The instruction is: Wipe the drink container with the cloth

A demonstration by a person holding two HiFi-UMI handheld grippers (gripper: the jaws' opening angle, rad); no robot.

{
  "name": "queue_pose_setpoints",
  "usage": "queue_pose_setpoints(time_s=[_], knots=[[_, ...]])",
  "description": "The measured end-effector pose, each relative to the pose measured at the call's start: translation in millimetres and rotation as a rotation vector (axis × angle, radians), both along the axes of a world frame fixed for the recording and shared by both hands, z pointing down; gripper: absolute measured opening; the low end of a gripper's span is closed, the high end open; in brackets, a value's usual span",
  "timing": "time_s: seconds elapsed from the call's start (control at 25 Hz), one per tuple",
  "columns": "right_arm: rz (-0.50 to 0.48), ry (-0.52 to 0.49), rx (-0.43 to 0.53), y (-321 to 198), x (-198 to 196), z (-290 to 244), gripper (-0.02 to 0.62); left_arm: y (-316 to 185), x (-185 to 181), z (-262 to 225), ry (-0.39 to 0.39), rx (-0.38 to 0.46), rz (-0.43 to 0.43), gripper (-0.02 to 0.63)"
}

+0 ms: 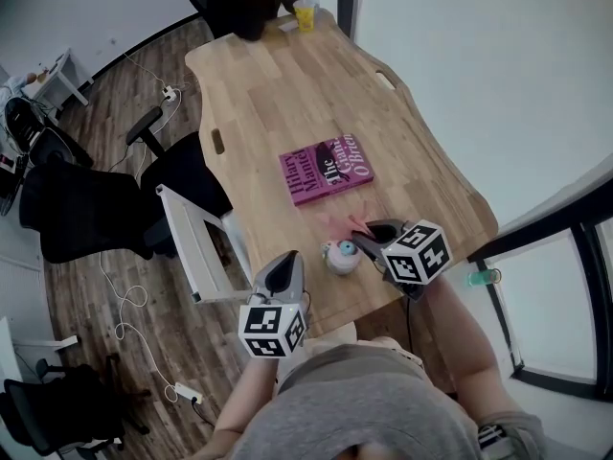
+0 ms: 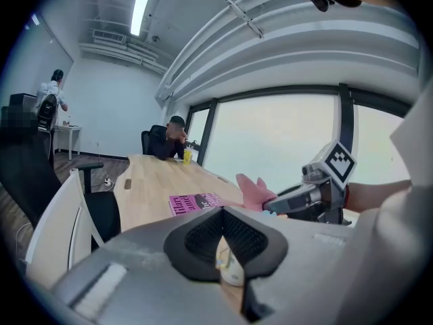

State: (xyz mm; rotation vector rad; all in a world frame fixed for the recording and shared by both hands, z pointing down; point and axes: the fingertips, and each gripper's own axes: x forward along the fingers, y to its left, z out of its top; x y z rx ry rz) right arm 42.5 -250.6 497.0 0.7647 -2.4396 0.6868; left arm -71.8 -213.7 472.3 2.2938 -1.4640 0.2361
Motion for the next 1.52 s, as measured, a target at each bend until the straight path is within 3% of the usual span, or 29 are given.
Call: queue_pose_setpoints(time_s=[0.92, 1.52], knots=[[-0.299, 0.095, -0.136, -1.5, 11.3, 59.1, 0.025, -30.0, 11.3, 8.0, -0.016, -0.017, -0.011, 0.0], [-0.282, 0.142, -0.193, 2.1, 19.4, 110.5, 0.025, -29.3, 10.0, 14.6, -0.01, -0.035, -0.021, 0.0]])
